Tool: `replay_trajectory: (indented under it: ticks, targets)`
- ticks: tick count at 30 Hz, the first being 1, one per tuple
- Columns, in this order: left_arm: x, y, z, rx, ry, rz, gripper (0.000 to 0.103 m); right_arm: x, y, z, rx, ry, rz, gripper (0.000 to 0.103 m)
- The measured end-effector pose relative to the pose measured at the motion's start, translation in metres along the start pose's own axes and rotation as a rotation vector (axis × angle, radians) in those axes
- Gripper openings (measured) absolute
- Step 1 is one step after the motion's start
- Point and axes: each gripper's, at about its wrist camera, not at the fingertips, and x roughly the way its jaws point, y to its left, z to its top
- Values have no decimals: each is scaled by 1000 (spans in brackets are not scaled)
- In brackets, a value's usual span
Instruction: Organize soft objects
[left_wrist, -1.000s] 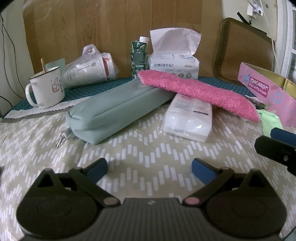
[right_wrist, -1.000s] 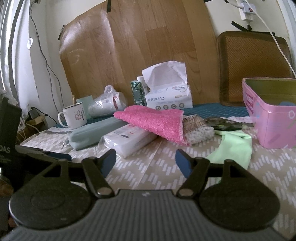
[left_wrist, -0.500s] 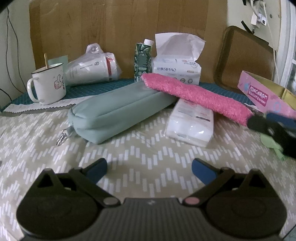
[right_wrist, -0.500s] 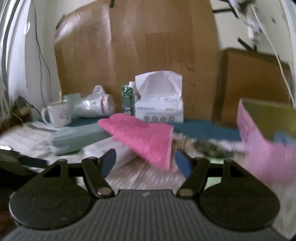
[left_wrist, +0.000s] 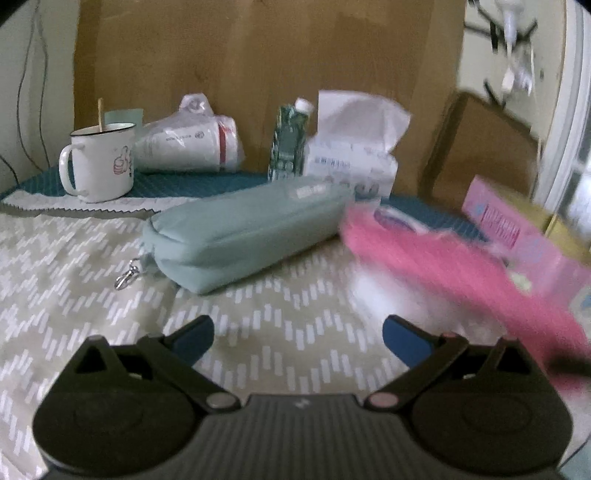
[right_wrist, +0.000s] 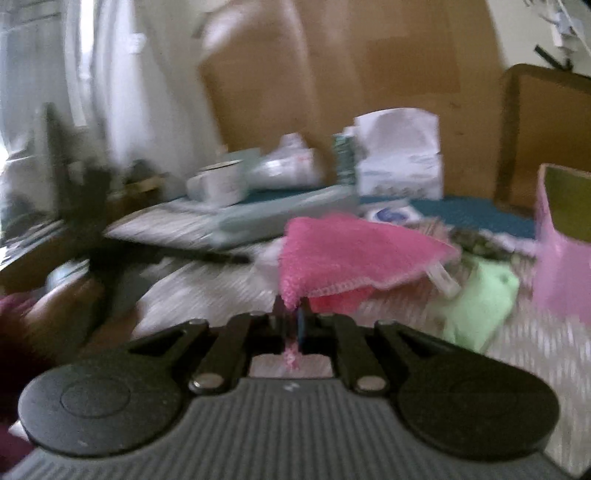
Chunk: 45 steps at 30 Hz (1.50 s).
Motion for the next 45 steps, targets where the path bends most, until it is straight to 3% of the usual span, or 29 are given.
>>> replay_trajectory:
  ticks: [2, 4, 5, 6, 8, 13, 16, 17, 18, 19, 24, 27, 35, 37, 39, 45]
  targets:
    - [-4, 9, 1, -45, -16, -37, 101, -25, 0, -10, -10, 5, 23, 10]
    - [-6, 13, 2, -76, -18, -58, 101, -39, -2, -16, -25, 17, -39, 14]
    - [-7, 13, 3, -84, -17, -61, 101, -41, -4, -18, -34, 22, -89, 31]
    - [-9, 12, 3, -89, -19, -67, 101, -42, -5, -19, -40, 15, -149, 62]
    - [-14, 6, 3, -91, -19, -102, 101, -43, -6, -23, -57, -33, -243, 82]
    - [-33, -21, 0, -10, -19, -157, 101, -23, 2, -11, -78, -59, -152, 82]
    - [-45, -33, -4, 13, -15, -218, 101, 5, 6, -8, -131, -9, -127, 80]
    - [-46, -38, -5, 20, -6, -238, 101, 15, 3, -9, -132, 20, -117, 63]
    - [-48, -42, -7, 28, 3, -257, 101, 27, 0, -9, -130, 54, -120, 25]
    - [-49, -48, -8, 38, 10, -277, 101, 29, -3, -9, -116, 70, -150, 12]
    - [-54, -73, -11, 96, 15, -356, 100, -8, -47, 3, 185, -145, -259, 13]
    - [-44, -92, -11, 108, 51, -445, 97, -34, -52, 2, 206, -216, -304, 13]
    - [-12, -145, -25, 208, 143, -604, 91, -70, -58, -11, 269, -278, -369, 14]
    - [0, -148, -28, 220, 168, -573, 88, -70, -60, -12, 271, -270, -377, 14]
    - [11, -144, -25, 235, 159, -495, 86, -66, -59, -12, 265, -263, -364, 14]
    - [48, -95, 17, 127, 86, -168, 86, -49, -41, -15, 162, -197, -292, 15]
